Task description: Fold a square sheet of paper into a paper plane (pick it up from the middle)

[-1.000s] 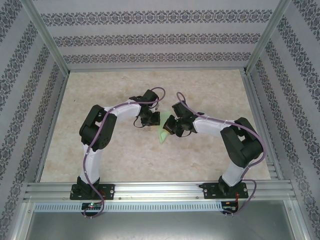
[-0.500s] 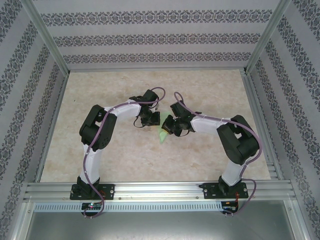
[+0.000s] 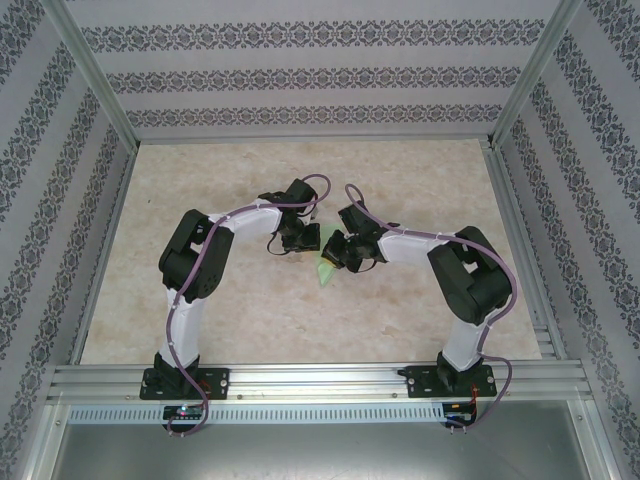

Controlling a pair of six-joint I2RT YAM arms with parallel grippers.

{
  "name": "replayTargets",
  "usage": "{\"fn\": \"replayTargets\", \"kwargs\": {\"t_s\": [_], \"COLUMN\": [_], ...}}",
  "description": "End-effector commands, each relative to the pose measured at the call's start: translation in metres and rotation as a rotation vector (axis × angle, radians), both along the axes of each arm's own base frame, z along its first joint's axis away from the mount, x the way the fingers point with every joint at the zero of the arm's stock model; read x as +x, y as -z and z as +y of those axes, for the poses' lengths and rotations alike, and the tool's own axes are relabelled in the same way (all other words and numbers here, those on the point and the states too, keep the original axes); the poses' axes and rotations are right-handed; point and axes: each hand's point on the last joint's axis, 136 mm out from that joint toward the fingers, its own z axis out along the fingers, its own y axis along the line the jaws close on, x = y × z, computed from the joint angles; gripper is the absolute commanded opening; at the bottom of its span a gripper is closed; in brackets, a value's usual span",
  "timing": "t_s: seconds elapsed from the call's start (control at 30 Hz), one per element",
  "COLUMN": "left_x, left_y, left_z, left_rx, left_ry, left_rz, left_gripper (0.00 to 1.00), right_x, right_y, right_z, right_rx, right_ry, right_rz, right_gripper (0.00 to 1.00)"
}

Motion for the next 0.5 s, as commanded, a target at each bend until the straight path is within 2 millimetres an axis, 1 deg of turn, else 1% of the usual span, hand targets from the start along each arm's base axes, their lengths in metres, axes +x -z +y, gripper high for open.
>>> {"fn": "replayTargets", "kwargs": {"t_s": [0.0, 0.47], "left_x": [-0.0035, -0.0059], "left_y": [0.0128, 0.0148], "left_z": [0.0060, 0.0055], "left_rx": [0.027, 0.024], "left_ry": [0.009, 0.011], "left_rz": [0.037, 0.048], "left_gripper": [0.12, 0.12], "right_x": [0.0062, 0.0059], "right_y": [-0.0022, 0.0076], "right_z": [0.0098, 0.0094], "right_rx": [0.010, -0.008], "right_ry": [-0.022, -0.028], "right_rz": [-0.028, -0.015], "right_gripper": [0.05, 0.05]}}
